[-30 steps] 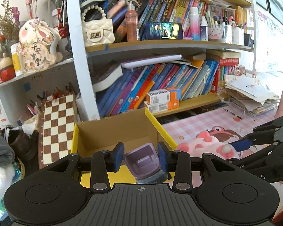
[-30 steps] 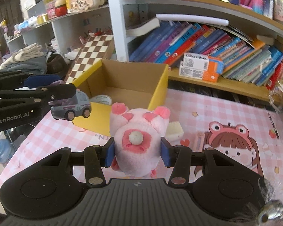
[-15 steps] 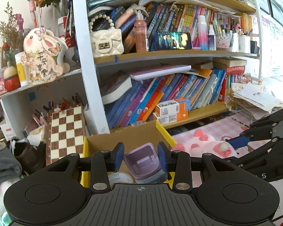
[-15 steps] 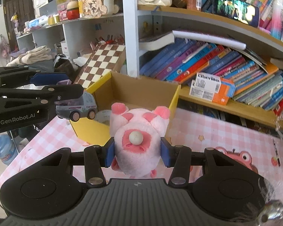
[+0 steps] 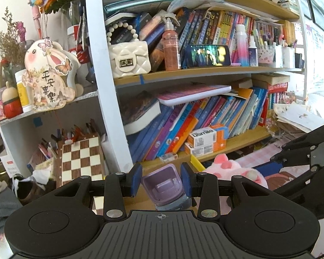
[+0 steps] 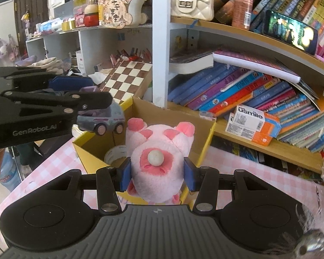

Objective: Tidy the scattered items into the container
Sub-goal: 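Carry the toy car and pig over the yellow box and lower them inside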

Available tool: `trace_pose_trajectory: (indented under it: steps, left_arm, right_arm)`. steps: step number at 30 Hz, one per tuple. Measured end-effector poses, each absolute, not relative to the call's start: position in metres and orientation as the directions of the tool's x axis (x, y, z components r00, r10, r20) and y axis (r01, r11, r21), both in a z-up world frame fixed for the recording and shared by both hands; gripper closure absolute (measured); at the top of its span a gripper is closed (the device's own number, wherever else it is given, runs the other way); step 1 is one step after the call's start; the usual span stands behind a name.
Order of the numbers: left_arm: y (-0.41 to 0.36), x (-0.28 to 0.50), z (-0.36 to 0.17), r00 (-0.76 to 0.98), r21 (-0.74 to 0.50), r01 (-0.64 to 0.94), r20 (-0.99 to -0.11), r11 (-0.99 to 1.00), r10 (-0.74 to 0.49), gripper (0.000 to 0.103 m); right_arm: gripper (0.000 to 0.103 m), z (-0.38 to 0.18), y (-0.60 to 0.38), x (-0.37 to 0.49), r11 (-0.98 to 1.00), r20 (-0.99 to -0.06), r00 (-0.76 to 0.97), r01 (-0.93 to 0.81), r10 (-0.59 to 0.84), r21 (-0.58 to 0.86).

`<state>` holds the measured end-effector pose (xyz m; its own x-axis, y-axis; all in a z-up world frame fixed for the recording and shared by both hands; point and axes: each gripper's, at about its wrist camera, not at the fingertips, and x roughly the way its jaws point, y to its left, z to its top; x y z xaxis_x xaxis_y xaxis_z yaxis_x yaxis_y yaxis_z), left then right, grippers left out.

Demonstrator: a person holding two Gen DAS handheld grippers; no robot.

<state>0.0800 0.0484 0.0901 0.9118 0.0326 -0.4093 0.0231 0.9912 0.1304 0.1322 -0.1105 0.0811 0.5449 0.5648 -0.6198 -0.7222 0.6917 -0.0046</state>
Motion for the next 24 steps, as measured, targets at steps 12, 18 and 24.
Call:
trace_pose_trajectory:
  steps: [12,18,24]
  left_arm:
    - [0.066,0.114,0.089,0.918,0.135,0.006,-0.393,0.991,0.048,0.066]
    - [0.072,0.132,0.082,0.911,0.120,0.005,-0.409,0.993,0.045,0.066]
    - [0.081,0.149,0.072,0.902,0.105,-0.004,-0.430,0.994,0.049,0.066]
  right_arm:
    - [0.057,0.072,-0.085,0.171,0.680,-0.637,0.535,-0.733,0.555,-0.023]
    - [0.057,0.062,-0.075,0.184,0.663,-0.657,0.514,-0.748,0.552,-0.027]
    - [0.057,0.049,-0.063,0.195,0.648,-0.679,0.489,-0.761,0.548,-0.024]
